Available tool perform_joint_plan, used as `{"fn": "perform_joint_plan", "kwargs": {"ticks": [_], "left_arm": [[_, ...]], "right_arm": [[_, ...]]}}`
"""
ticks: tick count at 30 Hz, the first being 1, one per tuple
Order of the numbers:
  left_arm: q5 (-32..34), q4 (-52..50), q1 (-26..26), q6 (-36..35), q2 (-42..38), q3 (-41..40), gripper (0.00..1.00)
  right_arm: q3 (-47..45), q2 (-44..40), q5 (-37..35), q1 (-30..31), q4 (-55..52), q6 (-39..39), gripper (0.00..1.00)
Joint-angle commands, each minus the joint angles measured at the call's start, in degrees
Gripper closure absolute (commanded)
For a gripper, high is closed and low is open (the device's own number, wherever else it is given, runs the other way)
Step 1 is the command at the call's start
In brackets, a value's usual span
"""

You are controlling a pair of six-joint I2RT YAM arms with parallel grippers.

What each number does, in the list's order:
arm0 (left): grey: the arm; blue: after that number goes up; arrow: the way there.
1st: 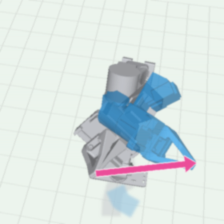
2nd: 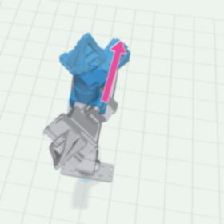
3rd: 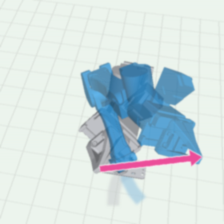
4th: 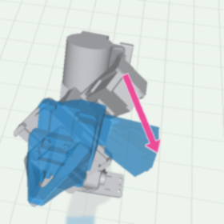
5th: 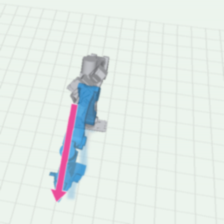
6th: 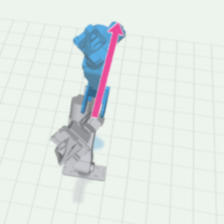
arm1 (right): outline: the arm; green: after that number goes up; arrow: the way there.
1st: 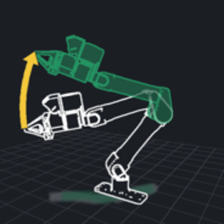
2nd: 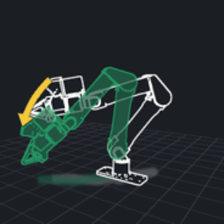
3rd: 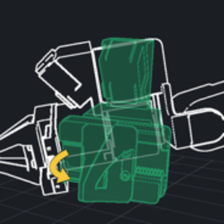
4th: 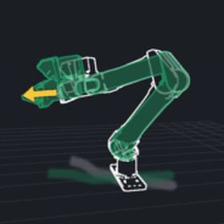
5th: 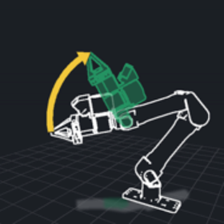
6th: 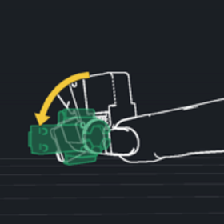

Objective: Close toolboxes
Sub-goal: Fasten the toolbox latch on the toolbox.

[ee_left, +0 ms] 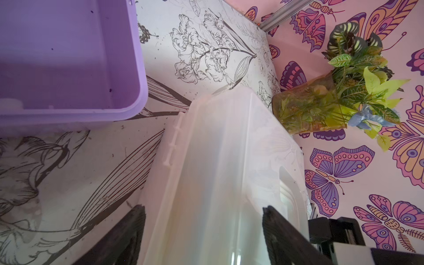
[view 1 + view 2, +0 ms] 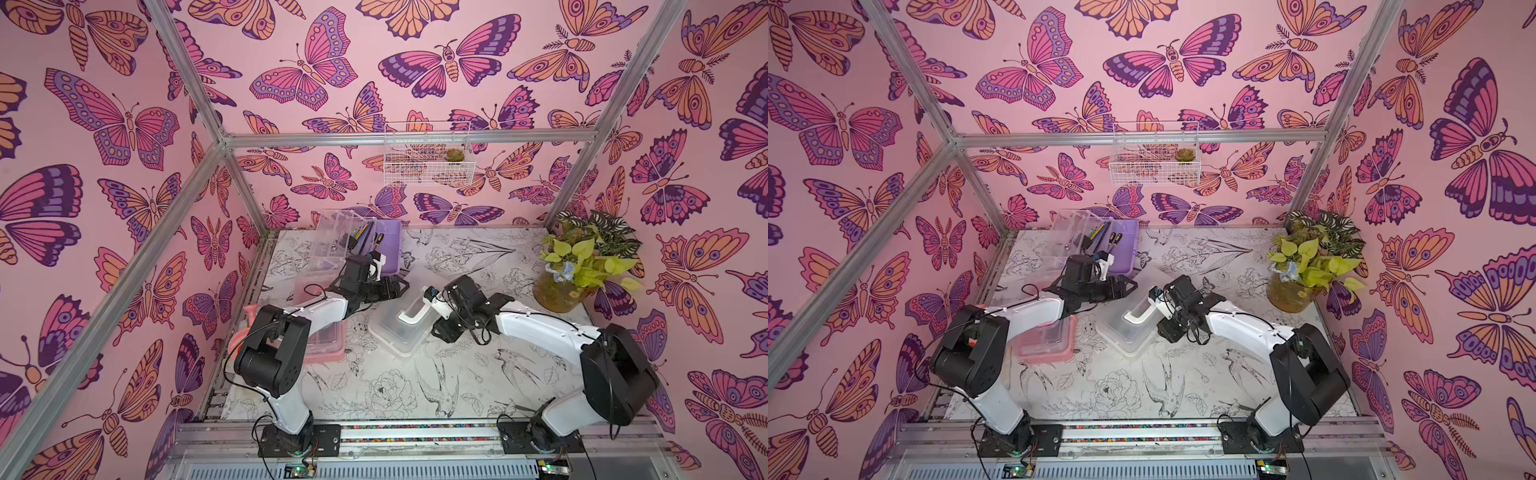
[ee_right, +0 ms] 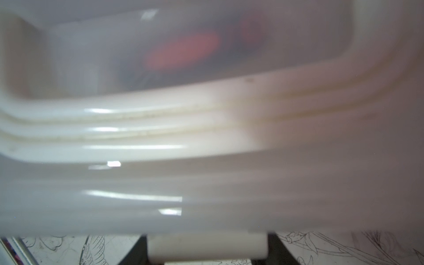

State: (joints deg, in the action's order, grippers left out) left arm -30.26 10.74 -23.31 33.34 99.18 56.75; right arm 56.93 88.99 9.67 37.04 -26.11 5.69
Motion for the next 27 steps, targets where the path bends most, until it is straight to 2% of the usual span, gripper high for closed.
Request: {"fn": "perform_joint_plan", "kwargs": {"ticks": [1, 9, 19, 27], "left_arm": [[-1.8, -0.9, -0.2, -1.4, 1.8, -1.5, 0.18], [-2.7, 0.0, -0.2, -0.9, 2.0, -2.0, 0.19], [-3.3, 0.0, -0.2, -0.7, 2.0, -2.3, 0.19], [-3.1, 0.0, -0.2, -0.6, 1.3, -2.4, 0.19]], "right_arm": [[4.9, 1.6, 2.0, 1.0, -1.8, 0.2, 0.58], [14.8, 8.8, 3.2, 1.3, -10.0, 3.4, 0.61], [17.0, 11.8, 3.5, 1.6, -6.7, 4.8, 0.60], [20.5, 15.8, 4.4, 1.6, -8.0, 4.8, 0.62]]}}
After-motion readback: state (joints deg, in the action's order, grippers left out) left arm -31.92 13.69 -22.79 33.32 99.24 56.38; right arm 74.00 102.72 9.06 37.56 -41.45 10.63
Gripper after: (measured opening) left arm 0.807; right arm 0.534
